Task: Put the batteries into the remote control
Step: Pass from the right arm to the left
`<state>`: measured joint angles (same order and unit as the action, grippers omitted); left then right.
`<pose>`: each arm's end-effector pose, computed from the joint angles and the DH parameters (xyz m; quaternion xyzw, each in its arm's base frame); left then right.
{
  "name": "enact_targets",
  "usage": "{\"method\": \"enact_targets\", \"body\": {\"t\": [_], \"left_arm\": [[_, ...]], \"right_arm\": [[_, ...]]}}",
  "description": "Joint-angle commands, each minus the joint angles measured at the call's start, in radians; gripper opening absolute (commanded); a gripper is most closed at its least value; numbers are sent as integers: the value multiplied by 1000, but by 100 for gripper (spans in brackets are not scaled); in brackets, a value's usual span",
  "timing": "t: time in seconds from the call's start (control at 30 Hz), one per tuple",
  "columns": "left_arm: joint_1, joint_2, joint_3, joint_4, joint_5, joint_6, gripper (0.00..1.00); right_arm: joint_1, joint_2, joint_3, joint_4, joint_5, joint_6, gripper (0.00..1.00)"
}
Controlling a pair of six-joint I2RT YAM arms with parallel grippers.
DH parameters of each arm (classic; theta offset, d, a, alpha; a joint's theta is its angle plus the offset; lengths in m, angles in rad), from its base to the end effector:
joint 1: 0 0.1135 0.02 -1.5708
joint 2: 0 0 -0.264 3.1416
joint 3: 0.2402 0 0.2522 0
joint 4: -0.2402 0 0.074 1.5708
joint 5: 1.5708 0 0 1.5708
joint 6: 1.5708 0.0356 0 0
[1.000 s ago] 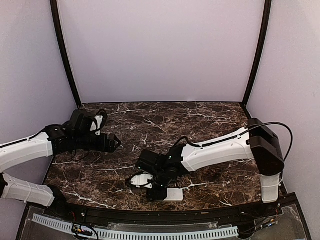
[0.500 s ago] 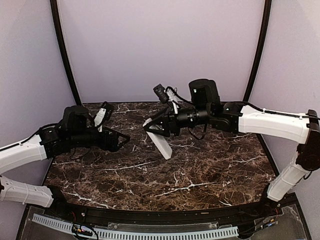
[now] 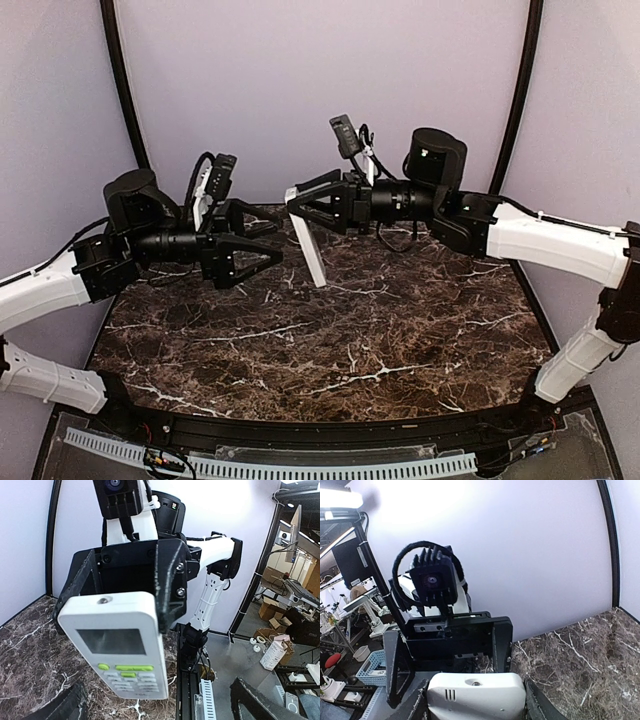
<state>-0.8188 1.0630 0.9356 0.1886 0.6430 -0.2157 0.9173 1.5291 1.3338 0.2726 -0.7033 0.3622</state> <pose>0.1514 -0.1932 0.3788 0.4129 0.5523 -0.5299 0.4936 0.2017 0.3012 0.3964 -0.4178 0.5440 0.5990 0.4131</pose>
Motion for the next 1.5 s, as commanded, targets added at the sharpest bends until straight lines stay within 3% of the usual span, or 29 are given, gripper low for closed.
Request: {"method": "enact_targets", "body": {"t": [0.0, 0.23, 0.73, 0.8, 0.9, 0.97, 1.1, 1.17, 1.2, 1.27, 1.3, 1.33, 1.47], "left_arm": [[0, 51, 61, 23, 27, -12, 98], [-5, 128, 100, 52, 4, -44, 93], [-24, 183, 81, 194, 25, -124, 65], [-26, 186, 82, 200, 31, -126, 60], [-26, 183, 80, 199, 36, -124, 38], [-26, 176, 76, 197, 29, -123, 28], [-26, 160, 71, 184, 18, -122, 21], [-26, 154, 74, 159, -3, -119, 15], [-26, 153, 76, 133, -27, -116, 11], [-26, 151, 92, 69, -80, -113, 4], [-26, 153, 101, 41, -106, -113, 2], [-26, 160, 123, -41, -170, -114, 0], [-25, 224, 214, -393, -470, -141, 0]], "right_arm": [[5, -36, -5, 174, -10, 66, 9], [5, -24, -21, 256, 19, 94, 6], [5, 9, -28, 292, 30, 110, 3], [5, 9, -30, 290, 30, 110, 3], [5, 11, -37, 294, 32, 113, 2], [4, 12, -41, 295, 35, 115, 2], [5, 12, -49, 285, 48, 113, 5], [5, 8, -54, 270, 71, 110, 14], [5, 3, -54, 256, 89, 106, 23], [2, -11, -53, 206, 137, 90, 56], [-1, -21, -54, 172, 172, 79, 84], [-4, -36, -54, 134, 211, 72, 97], [-30, -101, -60, -77, 515, 82, 99]]}}
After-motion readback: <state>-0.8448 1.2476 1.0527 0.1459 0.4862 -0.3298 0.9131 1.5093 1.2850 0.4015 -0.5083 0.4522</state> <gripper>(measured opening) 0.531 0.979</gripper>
